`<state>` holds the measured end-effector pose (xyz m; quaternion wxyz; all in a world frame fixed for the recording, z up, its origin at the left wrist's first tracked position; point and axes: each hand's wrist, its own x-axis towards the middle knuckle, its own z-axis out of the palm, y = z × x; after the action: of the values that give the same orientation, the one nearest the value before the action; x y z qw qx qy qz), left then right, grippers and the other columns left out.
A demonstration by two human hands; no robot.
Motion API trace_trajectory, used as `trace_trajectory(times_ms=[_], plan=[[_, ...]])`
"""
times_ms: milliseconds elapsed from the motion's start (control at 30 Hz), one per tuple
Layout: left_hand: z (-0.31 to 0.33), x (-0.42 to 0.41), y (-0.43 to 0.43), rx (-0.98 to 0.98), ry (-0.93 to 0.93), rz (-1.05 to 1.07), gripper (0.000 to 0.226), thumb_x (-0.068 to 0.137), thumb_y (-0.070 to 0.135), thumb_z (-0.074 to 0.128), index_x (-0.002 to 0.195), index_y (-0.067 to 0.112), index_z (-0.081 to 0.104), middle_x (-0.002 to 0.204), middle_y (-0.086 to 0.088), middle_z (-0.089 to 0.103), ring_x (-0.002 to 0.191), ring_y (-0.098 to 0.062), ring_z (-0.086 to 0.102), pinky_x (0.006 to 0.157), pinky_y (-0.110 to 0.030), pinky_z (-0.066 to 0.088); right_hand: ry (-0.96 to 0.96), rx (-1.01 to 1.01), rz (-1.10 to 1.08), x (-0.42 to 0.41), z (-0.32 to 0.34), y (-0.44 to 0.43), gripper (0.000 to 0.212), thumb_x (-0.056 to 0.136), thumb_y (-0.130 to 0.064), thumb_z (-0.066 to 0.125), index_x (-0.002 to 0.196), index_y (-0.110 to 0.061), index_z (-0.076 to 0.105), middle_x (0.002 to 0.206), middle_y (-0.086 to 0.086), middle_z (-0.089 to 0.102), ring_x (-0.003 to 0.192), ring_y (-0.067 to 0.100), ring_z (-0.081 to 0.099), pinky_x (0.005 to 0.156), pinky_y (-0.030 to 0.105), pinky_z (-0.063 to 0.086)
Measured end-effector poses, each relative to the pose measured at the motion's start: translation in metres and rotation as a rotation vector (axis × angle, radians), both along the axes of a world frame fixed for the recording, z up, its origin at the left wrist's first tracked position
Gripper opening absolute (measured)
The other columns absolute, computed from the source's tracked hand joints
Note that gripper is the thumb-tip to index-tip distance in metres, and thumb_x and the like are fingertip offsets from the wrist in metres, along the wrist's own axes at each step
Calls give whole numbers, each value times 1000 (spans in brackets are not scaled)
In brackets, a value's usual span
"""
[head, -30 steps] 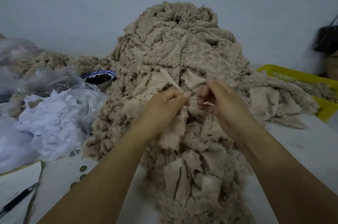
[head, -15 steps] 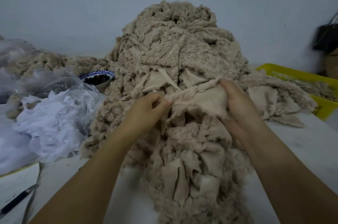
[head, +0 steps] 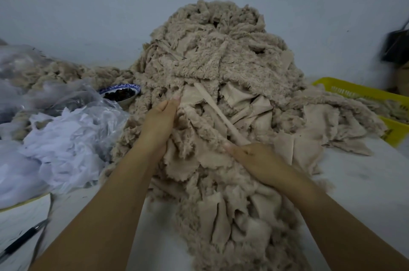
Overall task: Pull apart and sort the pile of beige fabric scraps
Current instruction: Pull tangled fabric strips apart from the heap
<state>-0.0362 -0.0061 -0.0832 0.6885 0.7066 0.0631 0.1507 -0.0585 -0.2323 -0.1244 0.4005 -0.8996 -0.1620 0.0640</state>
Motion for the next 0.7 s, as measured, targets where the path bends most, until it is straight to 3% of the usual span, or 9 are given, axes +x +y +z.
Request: trace_trajectory(times_ms=[33, 100, 167, 300, 400, 500, 567, 633, 700], plan=[[2, 0, -2, 5, -4, -8, 39, 99, 46, 57, 66, 27, 65, 73, 7, 64, 74, -14, 60, 79, -32, 47, 95, 19, 59, -1, 5, -3, 65, 87, -73, 44, 43, -26, 32, 44, -10, 32, 45, 10, 37, 52, 22, 36], [7, -2, -7, 21, -31, -57, 43, 98, 48, 58, 59, 30, 59, 64, 2, 54, 62, -14, 53, 65, -29, 46, 261, 14, 189, -3, 23, -11, 61, 82, -73, 49, 44, -26, 37, 44, -10, 38, 43, 7, 39, 52, 14, 37], [14, -6, -13, 60, -62, -99, 37, 96, 51, 60, 68, 27, 60, 63, 1, 47, 58, -13, 46, 57, -25, 43, 345, -102, 263, -5, 41, -22, 57, 86, -68, 51, 46, -28, 53, 47, -15, 50, 44, -1, 47, 56, 10, 39], [24, -10, -30, 170, -106, -201, 50, 98, 49, 57, 51, 34, 48, 50, 16, 33, 45, -6, 32, 46, -16, 32, 212, -398, 225, -3, 56, -30, 44, 98, -53, 49, 62, -27, 56, 54, -17, 52, 48, -1, 46, 62, 23, 41], [27, -11, -44, 228, -114, -258, 47, 99, 46, 56, 55, 30, 47, 52, 18, 34, 49, -3, 34, 49, -16, 32, 36, -10, 7, 3, 57, -17, 27, 100, -44, 50, 87, -24, 64, 76, -10, 66, 64, 3, 62, 62, 23, 50], [29, -10, -55, 248, -137, -272, 51, 100, 43, 56, 51, 30, 47, 45, 17, 35, 43, 1, 36, 45, -11, 32, -30, 225, 132, 5, 60, 2, 10, 96, -42, 59, 103, -35, 59, 94, -20, 66, 86, -3, 63, 69, 16, 49], [33, -9, -60, 277, -137, -257, 46, 100, 44, 56, 61, 23, 43, 46, 15, 36, 43, 1, 36, 43, -11, 32, -70, 251, 75, 11, 54, 12, 9, 97, -37, 58, 96, -28, 60, 89, -12, 69, 81, 7, 65, 70, 22, 49], [36, -4, -64, 289, -125, -194, 47, 100, 45, 55, 63, 21, 38, 47, 12, 35, 41, -1, 34, 41, -13, 30, -73, 360, -154, 22, 51, 27, 23, 98, -34, 52, 80, -20, 54, 70, 2, 62, 64, 20, 57, 62, 32, 40], [38, 3, -65, 272, -116, -100, 48, 102, 44, 53, 63, 20, 36, 49, 8, 33, 39, -3, 31, 39, -16, 27, -92, 387, -327, 35, 51, 47, 30, 99, -30, 45, 71, -20, 48, 63, -1, 54, 57, 12, 51, 56, 30, 35]])
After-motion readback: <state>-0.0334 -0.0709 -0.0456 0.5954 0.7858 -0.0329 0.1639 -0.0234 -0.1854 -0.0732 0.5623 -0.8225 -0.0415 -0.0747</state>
